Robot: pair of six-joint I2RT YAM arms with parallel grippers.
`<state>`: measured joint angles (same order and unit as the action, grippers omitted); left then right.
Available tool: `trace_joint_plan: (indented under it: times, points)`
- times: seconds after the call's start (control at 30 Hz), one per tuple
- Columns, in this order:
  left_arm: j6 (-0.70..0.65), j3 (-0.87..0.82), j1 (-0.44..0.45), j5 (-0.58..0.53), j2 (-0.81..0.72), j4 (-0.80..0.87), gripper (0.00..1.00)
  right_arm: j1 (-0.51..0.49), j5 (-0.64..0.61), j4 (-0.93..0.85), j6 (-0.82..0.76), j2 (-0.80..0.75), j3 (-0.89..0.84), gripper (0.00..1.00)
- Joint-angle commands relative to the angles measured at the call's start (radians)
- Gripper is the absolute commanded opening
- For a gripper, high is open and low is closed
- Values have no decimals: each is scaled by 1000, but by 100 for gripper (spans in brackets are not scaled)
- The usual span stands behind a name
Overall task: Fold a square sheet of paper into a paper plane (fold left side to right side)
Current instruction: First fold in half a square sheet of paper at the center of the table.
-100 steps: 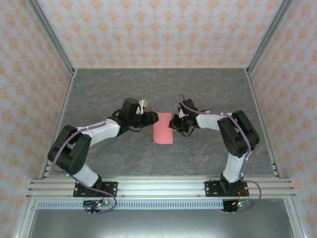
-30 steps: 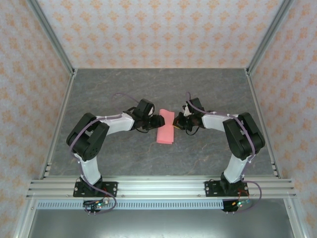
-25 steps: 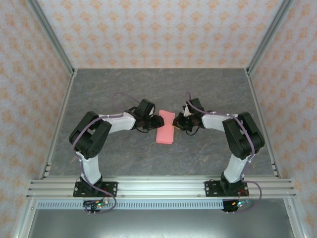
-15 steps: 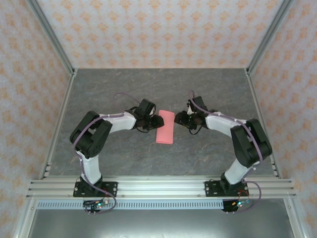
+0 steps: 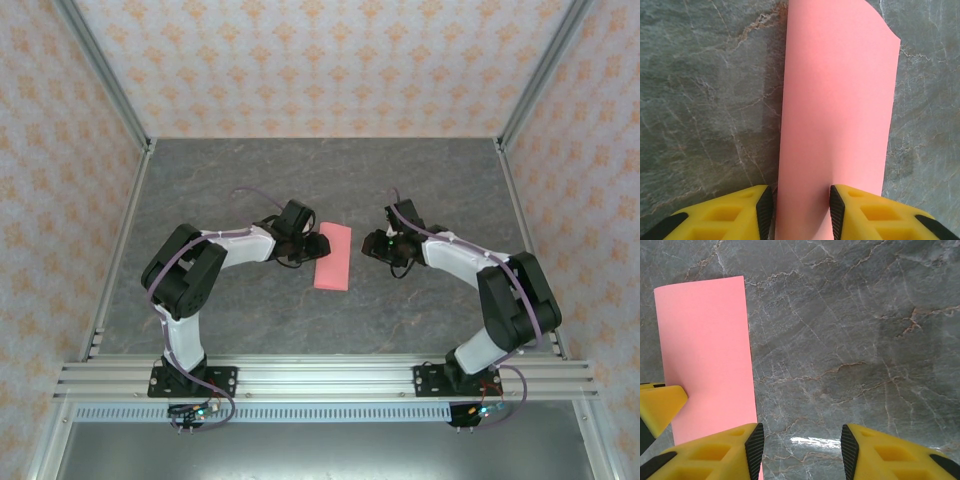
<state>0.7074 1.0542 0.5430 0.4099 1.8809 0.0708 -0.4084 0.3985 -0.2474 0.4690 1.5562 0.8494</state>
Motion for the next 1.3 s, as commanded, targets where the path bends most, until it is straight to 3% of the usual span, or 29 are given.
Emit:
trace_joint_plan:
  times: [0.0, 1.27]
  points:
    - [-16, 9, 3, -60, 23, 67, 39, -5, -25, -23, -17, -18, -7, 48]
    - [-11, -8, 3, -61, 22, 58, 37, -5, 16, 1, 7, -30, -22, 48]
